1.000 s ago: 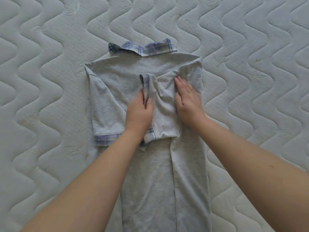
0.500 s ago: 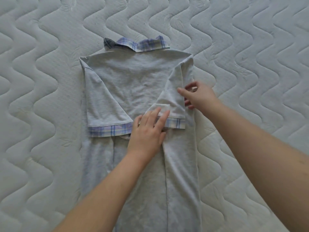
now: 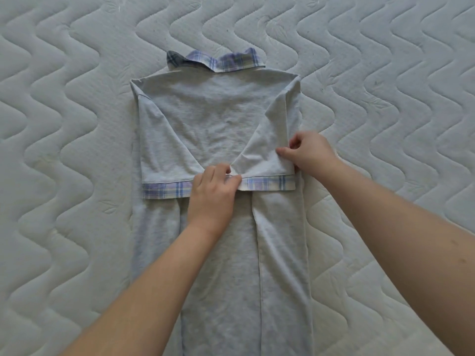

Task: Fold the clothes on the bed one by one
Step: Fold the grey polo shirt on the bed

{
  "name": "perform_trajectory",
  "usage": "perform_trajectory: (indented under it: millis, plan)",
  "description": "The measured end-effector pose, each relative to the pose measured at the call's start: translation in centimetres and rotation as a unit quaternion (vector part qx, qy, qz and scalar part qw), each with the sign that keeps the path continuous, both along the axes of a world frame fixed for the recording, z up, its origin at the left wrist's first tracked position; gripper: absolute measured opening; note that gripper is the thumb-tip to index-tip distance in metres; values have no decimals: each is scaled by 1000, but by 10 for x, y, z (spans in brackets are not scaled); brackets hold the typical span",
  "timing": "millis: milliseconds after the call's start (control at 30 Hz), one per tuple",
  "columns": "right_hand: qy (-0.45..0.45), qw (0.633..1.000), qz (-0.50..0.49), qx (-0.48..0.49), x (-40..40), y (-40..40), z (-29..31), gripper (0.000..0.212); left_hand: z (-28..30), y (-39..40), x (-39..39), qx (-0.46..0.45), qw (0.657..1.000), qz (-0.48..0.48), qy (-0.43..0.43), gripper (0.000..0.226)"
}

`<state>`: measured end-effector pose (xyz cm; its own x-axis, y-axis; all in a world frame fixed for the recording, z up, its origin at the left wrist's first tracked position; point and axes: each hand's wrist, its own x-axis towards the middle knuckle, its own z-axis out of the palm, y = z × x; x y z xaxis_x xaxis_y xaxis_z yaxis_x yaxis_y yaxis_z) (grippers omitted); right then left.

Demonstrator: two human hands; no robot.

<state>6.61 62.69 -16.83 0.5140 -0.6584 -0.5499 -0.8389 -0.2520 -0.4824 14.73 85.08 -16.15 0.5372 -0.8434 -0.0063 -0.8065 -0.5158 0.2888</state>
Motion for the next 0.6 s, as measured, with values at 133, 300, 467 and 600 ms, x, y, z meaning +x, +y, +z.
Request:
perform_trajectory:
  millis: [133, 300, 467, 600]
  plan:
    - [54, 997, 54, 3, 1, -3, 2, 38, 2, -5, -2, 20, 999, 36, -4, 19]
    - [21, 998, -10, 65, 2, -6, 6, 36, 7, -44, -4, 14, 999, 13, 40, 40]
    - [-186, 959, -64, -202, 10, -9, 12, 25, -11, -78, -5, 94, 993, -55, 49, 62]
    - [-207, 918, 187, -281, 33, 2, -2, 43, -30, -76, -3, 117, 981, -151, 20, 70]
